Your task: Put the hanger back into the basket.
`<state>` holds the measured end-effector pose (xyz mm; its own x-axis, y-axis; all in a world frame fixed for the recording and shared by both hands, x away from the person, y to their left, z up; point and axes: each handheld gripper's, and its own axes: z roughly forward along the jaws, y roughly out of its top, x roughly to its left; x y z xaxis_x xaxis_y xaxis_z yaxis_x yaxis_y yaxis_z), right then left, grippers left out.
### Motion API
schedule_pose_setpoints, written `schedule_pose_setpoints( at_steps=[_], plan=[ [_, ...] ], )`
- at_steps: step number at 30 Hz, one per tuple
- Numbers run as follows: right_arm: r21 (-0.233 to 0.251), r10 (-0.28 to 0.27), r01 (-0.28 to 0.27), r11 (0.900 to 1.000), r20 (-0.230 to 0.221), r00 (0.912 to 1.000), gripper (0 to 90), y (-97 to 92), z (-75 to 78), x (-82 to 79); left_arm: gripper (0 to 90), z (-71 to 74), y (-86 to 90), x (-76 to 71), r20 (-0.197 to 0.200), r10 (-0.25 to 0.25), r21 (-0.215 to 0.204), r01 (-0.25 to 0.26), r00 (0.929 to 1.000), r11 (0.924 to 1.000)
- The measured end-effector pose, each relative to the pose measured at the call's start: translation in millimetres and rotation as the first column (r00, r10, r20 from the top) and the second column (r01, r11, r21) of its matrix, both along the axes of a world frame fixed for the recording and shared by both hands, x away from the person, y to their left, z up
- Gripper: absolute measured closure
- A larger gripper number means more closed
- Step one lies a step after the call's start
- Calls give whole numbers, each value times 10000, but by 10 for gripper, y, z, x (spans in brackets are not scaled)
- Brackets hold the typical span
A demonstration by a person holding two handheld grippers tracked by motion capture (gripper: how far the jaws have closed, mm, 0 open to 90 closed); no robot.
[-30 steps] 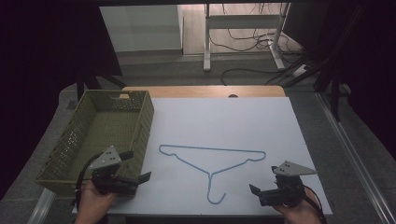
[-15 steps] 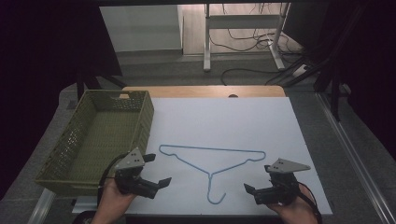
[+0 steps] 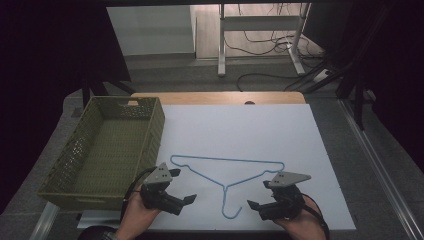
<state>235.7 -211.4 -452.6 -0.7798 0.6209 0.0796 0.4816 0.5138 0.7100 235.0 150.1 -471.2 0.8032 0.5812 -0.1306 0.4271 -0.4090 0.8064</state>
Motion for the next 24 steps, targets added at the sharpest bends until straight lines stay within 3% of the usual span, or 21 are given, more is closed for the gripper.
schedule_pose_setpoints(
  at_steps=[10,14,19,24],
  plan=[
    [-320,1333,-1344,9904,-342,9905,367,391,-206,-40,17,-183,-35,70,-203,-172,205,176,9996,9996],
    [-526,1906,-1929,9798,-469,9806,467,513,-305,-66,13,-223,-48,79,-356,-227,191,234,9991,9995],
    [-1092,2634,-2712,9563,-809,9613,643,636,-442,-85,11,-258,-56,90,-446,-240,245,251,9987,9994],
    [-1056,2840,-2953,9495,-1102,9525,758,695,-516,-53,10,-265,-49,101,-678,-311,-4,312,9972,9995]
  ],
)
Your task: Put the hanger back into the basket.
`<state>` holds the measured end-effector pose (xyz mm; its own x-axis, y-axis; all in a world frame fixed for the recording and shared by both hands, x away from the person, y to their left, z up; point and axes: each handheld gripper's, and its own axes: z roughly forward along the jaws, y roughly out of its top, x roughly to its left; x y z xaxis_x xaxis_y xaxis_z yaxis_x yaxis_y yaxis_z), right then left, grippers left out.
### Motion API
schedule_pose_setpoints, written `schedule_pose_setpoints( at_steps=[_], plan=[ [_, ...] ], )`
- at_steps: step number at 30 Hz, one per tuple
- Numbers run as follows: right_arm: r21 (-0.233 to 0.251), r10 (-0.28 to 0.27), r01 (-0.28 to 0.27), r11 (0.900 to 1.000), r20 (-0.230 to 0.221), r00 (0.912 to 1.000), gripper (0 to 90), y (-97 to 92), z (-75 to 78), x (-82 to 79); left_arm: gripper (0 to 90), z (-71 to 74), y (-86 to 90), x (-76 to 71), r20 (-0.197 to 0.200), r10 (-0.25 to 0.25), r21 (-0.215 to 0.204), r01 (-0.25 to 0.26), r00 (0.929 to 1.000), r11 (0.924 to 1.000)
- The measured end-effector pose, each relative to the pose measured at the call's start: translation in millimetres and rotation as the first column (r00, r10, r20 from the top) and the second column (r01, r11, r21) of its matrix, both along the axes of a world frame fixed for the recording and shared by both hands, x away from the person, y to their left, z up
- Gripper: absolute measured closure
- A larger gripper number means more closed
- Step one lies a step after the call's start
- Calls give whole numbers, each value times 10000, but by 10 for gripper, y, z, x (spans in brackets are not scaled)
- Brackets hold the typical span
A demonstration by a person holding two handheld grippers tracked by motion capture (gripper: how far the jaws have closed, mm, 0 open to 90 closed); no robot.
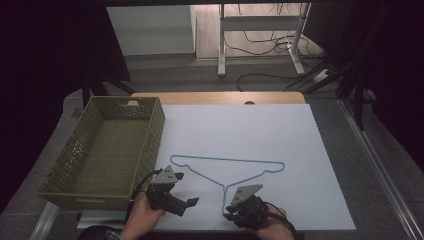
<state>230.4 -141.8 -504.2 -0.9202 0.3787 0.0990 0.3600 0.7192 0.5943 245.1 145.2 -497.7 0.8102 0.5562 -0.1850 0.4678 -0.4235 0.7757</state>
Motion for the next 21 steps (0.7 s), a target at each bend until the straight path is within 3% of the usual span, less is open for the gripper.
schedule_pose_setpoints(
  at_steps=[3,7,10,14,21],
  plan=[
    [79,57,-55,10000,-281,9996,782,16,-37,22,9,-10,-5,3,-42,-5,10,5,10000,10000],
    [-198,157,-163,9997,-292,9995,796,46,-81,25,6,-12,-3,4,-27,-20,40,20,10000,10000],
    [-492,283,-290,9984,-150,9995,805,60,-121,24,6,-12,-6,7,-68,-5,224,6,10000,9997],
    [-495,290,-294,9983,-76,9996,855,55,-124,25,8,-12,-9,16,-227,62,258,-56,9997,9997],
    [-523,463,-463,9976,-3,9989,866,60,-75,22,17,-24,-9,52,-367,170,291,-160,9992,9994]
  ],
)
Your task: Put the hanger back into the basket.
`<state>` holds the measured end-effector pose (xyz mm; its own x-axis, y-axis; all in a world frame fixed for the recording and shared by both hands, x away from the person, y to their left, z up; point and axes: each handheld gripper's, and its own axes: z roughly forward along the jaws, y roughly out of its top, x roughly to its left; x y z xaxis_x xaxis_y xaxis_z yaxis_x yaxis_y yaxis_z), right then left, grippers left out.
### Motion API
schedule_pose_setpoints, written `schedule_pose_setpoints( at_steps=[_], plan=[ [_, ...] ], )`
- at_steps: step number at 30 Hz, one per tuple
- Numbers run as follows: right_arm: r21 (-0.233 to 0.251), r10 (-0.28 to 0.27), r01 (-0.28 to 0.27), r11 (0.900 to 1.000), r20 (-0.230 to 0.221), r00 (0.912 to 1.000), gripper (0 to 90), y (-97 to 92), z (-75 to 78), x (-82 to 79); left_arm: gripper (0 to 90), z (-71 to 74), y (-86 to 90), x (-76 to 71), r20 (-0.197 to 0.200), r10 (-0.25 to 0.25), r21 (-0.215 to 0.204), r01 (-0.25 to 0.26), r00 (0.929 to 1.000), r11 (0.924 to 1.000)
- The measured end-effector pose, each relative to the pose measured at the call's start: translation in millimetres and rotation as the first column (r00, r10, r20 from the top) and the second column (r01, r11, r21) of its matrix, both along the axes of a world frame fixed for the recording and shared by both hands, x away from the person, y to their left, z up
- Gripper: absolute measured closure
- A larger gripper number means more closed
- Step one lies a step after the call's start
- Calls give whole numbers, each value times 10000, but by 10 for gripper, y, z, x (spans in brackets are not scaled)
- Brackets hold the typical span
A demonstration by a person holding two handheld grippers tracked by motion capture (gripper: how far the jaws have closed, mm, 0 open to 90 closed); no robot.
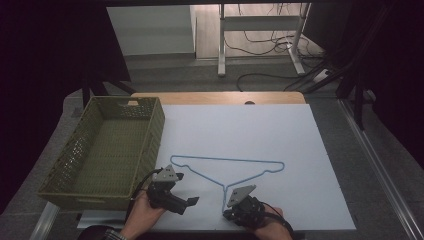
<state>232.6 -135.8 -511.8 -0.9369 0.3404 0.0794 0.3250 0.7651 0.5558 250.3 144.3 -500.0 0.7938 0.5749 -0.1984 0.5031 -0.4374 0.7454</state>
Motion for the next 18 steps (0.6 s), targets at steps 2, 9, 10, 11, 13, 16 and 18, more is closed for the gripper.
schedule_pose_setpoints(
  at_steps=[2,9,10,11,13,16,18],
  plan=[
    [260,-49,49,9996,-14,10000,866,-15,56,9,22,-8,-7,17,-64,66,57,-66,10000,10000],
    [664,-35,30,9978,74,10000,867,-31,202,19,29,-11,-49,80,-114,-57,270,60,9999,9996],
    [694,-27,21,9976,83,10000,866,-32,213,20,29,-9,-59,98,-155,-128,178,130,9998,9998],
    [730,-7,0,9973,95,10000,867,-34,230,25,29,-7,-64,105,-150,-154,174,156,9998,9997],
    [781,8,-15,9969,86,10000,867,-40,258,31,32,0,-94,141,-79,-210,315,213,9997,9993],
    [864,32,-41,9963,99,9999,866,-48,292,42,42,5,-141,202,-144,-262,341,267,9996,9991],
    [896,48,-58,9960,117,9999,867,-49,316,46,58,5,-173,234,-70,-267,441,270,9996,9987]
  ],
)
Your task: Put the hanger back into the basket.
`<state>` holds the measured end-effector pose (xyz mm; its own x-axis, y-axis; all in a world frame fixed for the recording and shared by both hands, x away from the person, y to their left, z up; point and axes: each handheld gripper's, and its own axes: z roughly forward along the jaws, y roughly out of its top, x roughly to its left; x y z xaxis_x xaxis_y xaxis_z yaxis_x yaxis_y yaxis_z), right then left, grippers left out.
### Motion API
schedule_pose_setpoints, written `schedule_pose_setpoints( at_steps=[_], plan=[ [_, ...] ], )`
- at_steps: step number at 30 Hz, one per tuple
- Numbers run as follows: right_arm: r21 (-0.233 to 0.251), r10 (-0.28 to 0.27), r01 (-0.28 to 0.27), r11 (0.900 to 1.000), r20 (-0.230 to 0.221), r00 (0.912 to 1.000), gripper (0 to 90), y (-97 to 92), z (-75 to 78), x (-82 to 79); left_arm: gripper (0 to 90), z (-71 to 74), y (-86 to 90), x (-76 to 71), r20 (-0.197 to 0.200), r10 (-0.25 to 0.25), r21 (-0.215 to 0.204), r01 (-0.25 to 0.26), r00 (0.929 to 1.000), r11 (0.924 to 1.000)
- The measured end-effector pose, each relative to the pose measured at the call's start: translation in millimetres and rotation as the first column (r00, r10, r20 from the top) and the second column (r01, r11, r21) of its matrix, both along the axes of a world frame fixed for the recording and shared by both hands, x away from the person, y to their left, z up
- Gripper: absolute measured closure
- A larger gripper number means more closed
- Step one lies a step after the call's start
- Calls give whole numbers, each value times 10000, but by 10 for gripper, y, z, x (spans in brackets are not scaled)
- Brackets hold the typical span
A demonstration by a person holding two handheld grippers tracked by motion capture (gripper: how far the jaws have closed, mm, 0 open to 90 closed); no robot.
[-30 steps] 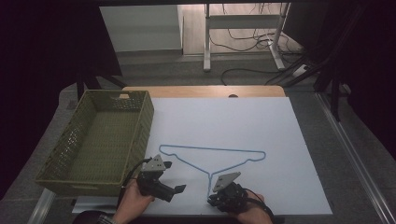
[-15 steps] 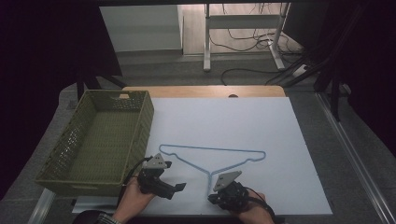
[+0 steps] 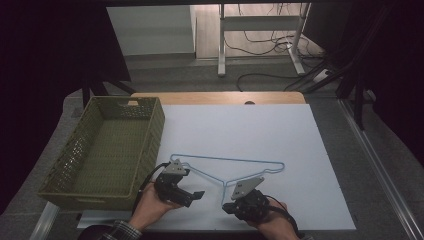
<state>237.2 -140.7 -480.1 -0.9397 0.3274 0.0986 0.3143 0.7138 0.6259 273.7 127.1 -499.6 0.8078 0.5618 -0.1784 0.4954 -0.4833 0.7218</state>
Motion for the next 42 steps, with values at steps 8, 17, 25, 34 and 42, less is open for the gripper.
schedule_pose_setpoints(
  at_steps=[8,17,25,34,42],
  plan=[
    [160,74,-76,9998,74,9999,867,-10,94,30,134,-45,-136,184,162,-233,265,228,9996,9994],
    [253,160,-163,9995,123,9998,867,1,152,59,199,-74,-374,343,577,-600,851,550,9965,9949],
    [364,149,-154,9992,139,9998,867,-5,194,74,214,-145,-544,467,716,-1086,1642,957,9915,9818],
    [512,133,-144,9986,211,9997,867,-14,228,86,336,-208,-644,506,945,-1574,2197,1336,9830,9664],
    [576,138,-156,9982,314,9994,864,-16,245,87,505,-194,-657,526,976,-1853,2242,1598,9778,9614]
  ],
)
